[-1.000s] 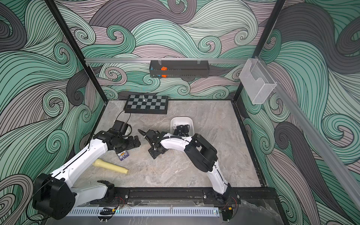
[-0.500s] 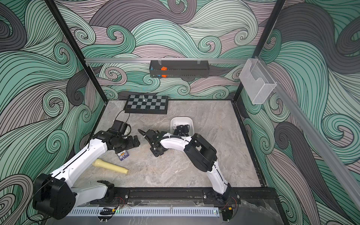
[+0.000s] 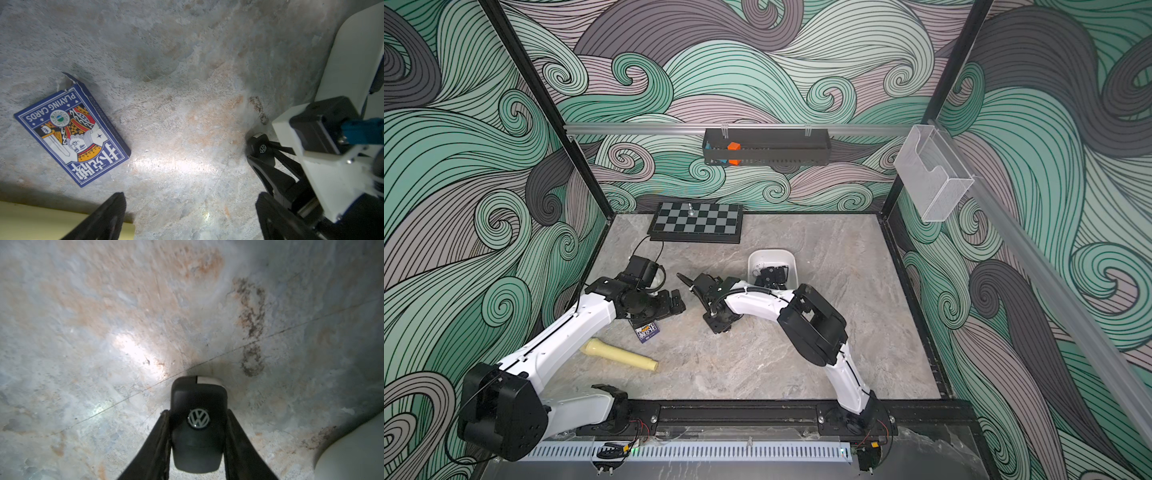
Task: Place the car key into the storage box
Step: Pick up the car key from the center of the board.
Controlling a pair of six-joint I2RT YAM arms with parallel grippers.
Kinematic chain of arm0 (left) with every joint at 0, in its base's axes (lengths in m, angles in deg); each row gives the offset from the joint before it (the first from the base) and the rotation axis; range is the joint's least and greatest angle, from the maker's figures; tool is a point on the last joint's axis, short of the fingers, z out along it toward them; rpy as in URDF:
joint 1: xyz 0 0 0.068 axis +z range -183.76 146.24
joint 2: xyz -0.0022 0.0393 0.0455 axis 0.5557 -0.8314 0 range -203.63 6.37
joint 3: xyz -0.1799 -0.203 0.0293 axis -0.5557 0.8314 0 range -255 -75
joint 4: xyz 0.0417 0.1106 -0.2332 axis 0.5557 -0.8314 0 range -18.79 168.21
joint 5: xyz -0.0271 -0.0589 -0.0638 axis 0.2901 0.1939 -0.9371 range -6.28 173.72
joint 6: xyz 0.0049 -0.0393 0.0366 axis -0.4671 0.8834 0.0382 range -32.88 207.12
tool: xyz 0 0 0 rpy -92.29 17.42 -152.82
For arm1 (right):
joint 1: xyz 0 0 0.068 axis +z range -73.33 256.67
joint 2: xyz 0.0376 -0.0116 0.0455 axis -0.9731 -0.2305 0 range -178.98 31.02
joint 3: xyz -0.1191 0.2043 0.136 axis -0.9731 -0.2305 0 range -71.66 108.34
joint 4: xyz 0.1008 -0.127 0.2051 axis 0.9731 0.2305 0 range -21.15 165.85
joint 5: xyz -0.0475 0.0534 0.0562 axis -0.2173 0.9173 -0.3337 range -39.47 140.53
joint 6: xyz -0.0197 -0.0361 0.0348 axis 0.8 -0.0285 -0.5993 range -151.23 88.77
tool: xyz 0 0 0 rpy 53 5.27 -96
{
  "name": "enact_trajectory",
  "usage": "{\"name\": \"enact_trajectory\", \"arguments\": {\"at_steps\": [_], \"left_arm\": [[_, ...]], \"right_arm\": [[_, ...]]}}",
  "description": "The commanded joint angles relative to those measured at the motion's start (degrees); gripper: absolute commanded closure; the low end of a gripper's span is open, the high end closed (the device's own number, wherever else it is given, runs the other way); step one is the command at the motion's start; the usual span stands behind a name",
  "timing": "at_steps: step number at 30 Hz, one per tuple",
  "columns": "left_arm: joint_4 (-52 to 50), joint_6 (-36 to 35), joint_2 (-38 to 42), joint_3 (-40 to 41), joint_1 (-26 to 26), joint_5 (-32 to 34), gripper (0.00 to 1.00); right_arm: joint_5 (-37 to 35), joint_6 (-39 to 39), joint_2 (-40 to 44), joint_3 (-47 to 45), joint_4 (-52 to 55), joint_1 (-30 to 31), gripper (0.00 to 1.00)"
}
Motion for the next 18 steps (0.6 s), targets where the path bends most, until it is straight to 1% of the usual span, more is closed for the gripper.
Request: {"name": "enact_trajectory", "arguments": {"at_steps": [1,6,11,16,18], "left_arm": [[0.74,1.18,-0.46,-2.07,0.61,-1.21,0.01],[4.33,2.05,-1.63,-1.75,0.58,-3.88,0.01],[9.00,2.50,-4.88,-2.10,0.57,-7.55,0.01],[11.57,2.54,-10.28,-5.43,0.56,-10.61,0.01],[11.63,2.30,-13.77,-7.61,0.57,-11.23,0.01]], "right_arm": [[1.74,0.27,4.85,1.79,1.94,-0.88,0.79],[1.71,-0.01,11.16,0.38,2.78,-2.38,0.79],[0.27,0.03,17.64,-2.93,3.19,-5.58,0.79],[-1.31,1.14,22.36,-5.68,3.44,-10.80,0.78],[-1.67,2.05,23.08,-6.35,3.42,-12.93,0.78]]}}
